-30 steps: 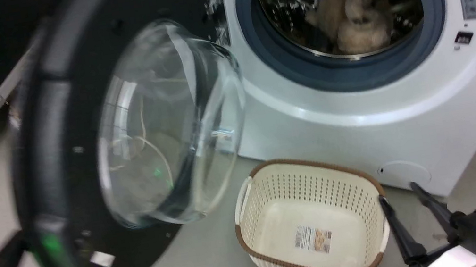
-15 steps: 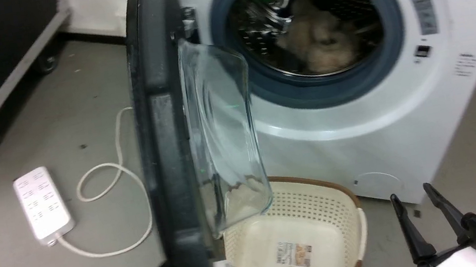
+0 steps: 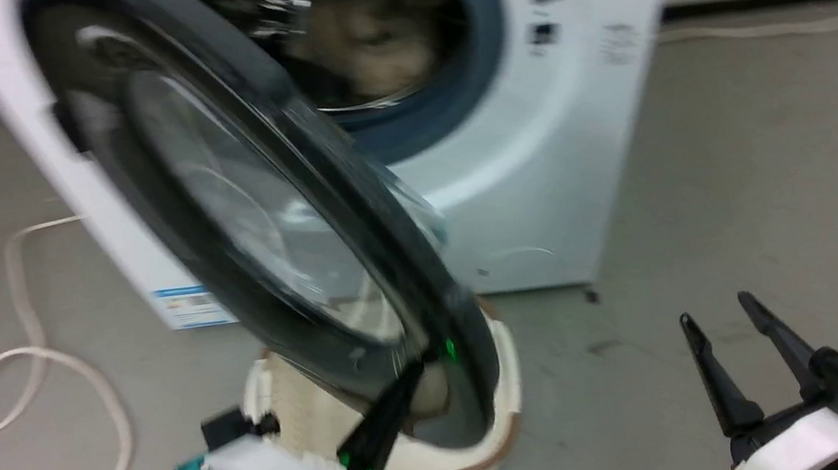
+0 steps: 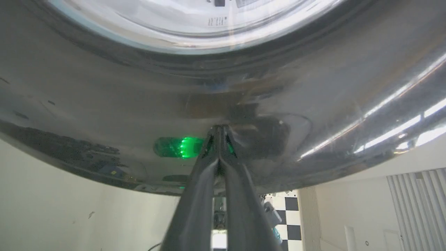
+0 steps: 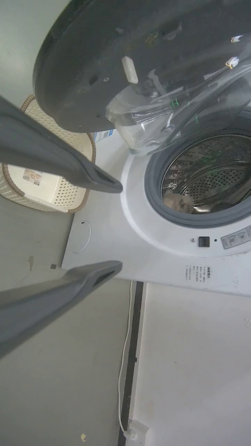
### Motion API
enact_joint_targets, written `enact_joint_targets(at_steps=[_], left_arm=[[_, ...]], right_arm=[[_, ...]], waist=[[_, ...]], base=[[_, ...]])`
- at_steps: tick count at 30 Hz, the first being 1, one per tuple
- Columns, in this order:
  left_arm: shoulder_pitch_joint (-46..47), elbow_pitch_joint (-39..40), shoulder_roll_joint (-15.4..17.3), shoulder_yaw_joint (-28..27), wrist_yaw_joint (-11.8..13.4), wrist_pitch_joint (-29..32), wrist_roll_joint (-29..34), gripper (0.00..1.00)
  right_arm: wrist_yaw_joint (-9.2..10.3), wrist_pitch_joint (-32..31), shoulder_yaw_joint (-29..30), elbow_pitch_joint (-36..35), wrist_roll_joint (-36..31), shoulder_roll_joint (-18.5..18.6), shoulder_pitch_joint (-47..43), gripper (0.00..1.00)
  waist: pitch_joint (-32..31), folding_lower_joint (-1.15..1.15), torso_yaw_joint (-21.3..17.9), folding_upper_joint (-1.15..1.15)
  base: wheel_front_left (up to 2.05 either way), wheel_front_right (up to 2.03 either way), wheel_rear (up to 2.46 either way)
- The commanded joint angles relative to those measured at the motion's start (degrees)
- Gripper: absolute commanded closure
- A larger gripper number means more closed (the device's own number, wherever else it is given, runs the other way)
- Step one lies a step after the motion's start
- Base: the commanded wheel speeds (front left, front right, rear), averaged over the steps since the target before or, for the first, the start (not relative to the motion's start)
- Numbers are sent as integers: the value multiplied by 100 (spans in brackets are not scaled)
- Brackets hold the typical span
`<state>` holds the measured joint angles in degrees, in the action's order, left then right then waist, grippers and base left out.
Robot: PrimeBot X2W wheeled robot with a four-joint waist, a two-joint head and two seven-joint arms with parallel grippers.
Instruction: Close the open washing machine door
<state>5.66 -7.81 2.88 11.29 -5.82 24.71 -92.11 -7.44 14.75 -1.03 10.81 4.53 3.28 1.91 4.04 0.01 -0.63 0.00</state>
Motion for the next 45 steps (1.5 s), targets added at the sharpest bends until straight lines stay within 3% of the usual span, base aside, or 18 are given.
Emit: enact_joint_targets(at_steps=[1,6,12,18,22,23,24,25,28,32,38,41,45], left_arm=[[218,-95,0,85,-45,-163,-64,100],[1153,-788,0,441,-98,-1161,-278,100],[2325,-1618,0,772,-138,-1994,-644,100],[2944,-2279,0,907,-162,-2570,-1192,100],[2757,-2180,3,1072,-165,-2591,-1051,100],[2640,-2115,14,1102,-165,-2593,-940,90],[2498,-2039,38,1131,-165,-2601,-831,50],[2345,-1940,84,1192,-165,-2596,-692,0],[1802,-1506,347,1537,-166,-2607,-92,0],[1110,-996,857,1905,-166,-3111,798,0],[424,-500,1566,1974,-166,-3893,1870,0],[237,-546,1703,1456,-147,-3964,3037,0],[-229,-59,1279,262,70,-3969,4953,0]], right_arm=[[-5,25,5,-22,23,19,93,0],[-5,25,-44,-12,119,0,211,0],[-5,25,-99,17,210,-22,299,0],[-5,25,-178,55,253,-34,369,0],[-5,25,-125,23,249,-37,319,0],[-5,25,-104,8,242,-37,287,0],[-5,25,-82,-7,234,-37,250,0],[-5,25,-56,-22,227,-37,209,0],[-5,25,18,-60,209,-36,56,0],[-5,25,63,-118,199,4,-155,0],[-5,25,39,-222,197,94,-376,0],[-5,25,-13,-246,198,123,-462,0],[-5,25,-111,-279,189,158,-540,0]], waist=[[404,-1,-615,0],[679,-1,-1211,0],[881,-1,-1536,0],[849,-1,-1550,0],[684,-1,-1348,0],[619,-1,-1273,0],[554,-1,-1193,0],[480,-1,-1102,0],[244,-1,-786,0],[-25,-1,-329,0],[-259,-1,285,0],[-362,-1,521,0],[-450,-1,724,0]], base=[[0,0,0],[0,0,0],[0,0,0],[0,0,0],[0,0,0],[0,0,0],[0,0,0],[0,0,0],[0,0,0],[0,0,0],[0,0,0],[0,0,0],[0,0,0]])
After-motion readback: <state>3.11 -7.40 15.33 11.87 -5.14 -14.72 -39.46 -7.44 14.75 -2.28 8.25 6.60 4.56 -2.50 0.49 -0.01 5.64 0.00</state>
